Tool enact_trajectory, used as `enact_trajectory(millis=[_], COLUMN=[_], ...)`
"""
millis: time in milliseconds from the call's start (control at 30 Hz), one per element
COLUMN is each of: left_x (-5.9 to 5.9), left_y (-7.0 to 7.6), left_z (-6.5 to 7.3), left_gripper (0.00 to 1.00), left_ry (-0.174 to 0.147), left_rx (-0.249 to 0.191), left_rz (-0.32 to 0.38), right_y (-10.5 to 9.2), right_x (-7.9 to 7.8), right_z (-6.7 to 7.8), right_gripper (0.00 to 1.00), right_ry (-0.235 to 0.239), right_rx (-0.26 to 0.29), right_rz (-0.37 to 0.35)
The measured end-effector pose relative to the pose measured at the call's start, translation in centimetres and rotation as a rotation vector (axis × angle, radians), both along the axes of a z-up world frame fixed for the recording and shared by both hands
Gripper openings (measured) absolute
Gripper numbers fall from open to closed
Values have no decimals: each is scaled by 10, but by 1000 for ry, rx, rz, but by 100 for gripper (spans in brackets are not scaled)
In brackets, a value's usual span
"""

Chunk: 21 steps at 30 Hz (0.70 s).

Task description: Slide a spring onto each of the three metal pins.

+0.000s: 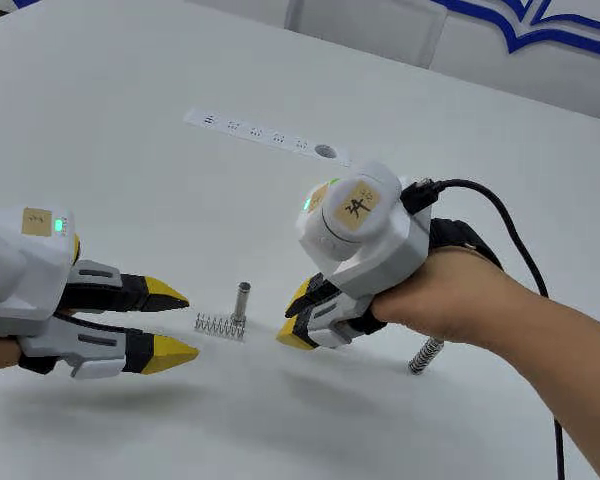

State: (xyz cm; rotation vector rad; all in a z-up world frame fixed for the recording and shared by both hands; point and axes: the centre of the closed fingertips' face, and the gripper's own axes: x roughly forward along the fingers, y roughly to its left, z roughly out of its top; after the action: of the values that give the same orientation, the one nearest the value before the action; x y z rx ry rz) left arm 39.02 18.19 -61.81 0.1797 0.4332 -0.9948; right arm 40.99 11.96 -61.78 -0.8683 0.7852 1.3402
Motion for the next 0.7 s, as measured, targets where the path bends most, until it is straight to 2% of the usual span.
enact_trajectory(millis=[100, 267, 467, 700], left_x=[9, 16, 19, 19], left_y=[-2, -4, -5, -6], left_z=[-5, -15, -26, -33], left_gripper=[35, 35, 33, 26], left_ry=[8, 23, 46, 53], left_rx=[15, 49, 73, 89], left_rz=[-17, -56, -86, -113], right_y=[-3, -6, -8, -8], right_x=[0, -3, -4, -5], right_z=[1, 0, 2, 3], right_gripper=[16, 16, 16, 16], right_ry=[0, 2, 2, 4], right_rx=[1, 1, 5, 12], right_rz=[-9, -19, -29, -38])
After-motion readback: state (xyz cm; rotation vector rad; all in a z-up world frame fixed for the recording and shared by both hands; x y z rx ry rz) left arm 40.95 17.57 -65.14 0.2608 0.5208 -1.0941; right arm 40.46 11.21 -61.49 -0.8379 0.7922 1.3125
